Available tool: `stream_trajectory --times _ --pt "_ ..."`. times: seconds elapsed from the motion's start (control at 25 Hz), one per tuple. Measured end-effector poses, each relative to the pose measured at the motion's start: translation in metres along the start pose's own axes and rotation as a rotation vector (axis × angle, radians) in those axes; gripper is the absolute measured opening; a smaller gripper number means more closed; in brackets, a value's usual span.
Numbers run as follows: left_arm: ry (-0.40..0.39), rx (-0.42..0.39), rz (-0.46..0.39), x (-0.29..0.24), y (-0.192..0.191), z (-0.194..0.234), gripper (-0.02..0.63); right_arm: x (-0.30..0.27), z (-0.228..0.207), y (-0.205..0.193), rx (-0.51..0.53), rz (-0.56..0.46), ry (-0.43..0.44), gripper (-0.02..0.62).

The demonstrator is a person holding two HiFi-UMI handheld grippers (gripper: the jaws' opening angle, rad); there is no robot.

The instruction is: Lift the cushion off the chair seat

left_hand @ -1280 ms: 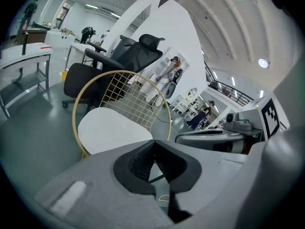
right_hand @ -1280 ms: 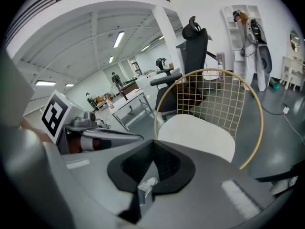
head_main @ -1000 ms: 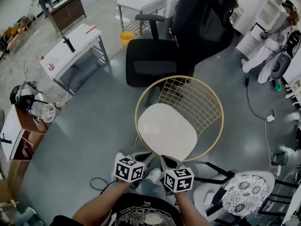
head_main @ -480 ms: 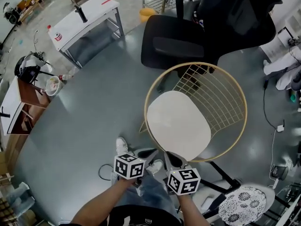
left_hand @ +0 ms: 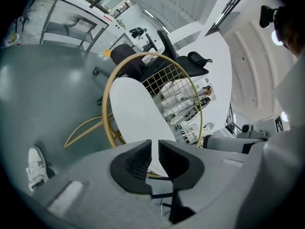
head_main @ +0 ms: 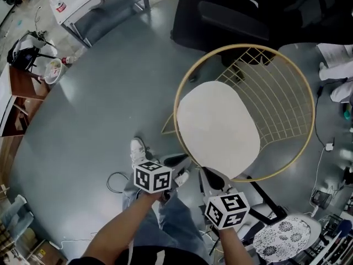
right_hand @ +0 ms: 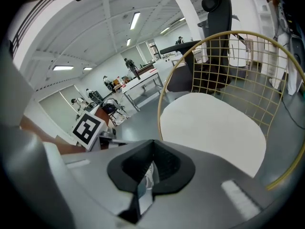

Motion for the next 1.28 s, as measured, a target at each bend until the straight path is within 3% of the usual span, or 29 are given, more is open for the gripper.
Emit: stream_trajectory --times 0.64,1.12,1.2,1.24,1.28 --pt "-0.123 0.163 0.033 -0.051 -0.026 0.033 0.209 -0.022 -0.004 -0.039 -0.038 0.063 0.016 -0.002" --pt "-0.216 0.242 -0.017 -0.070 -0.009 0.028 0.201 -0.018 -0.009 -0.071 -0.081 0.119 0.012 -0.002" --pt "-0.211 0.254 -0.025 -0.072 -0.009 0.028 0.160 -0.014 -0.012 -0.073 -0.087 0.122 0.005 -0.002" --pt "-0.209 0.253 -0.026 -0.072 -0.008 0.029 0.066 -0.014 -0.013 -0.072 -0.088 0.121 0.003 -0.002" --pt "-0.214 0.252 -0.028 -0.072 -0.007 0.029 0.055 -0.013 -0.013 -0.071 -0.088 0.118 0.003 -0.002"
Point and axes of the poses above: the fingertips, and each gripper's own axes: x backward along the fingers, z to its left, y out of its top, the point moved 2 cm from there along x, backward along the fingers, and after that the axes turned 11 degrees about y, right-handed, at the moved point
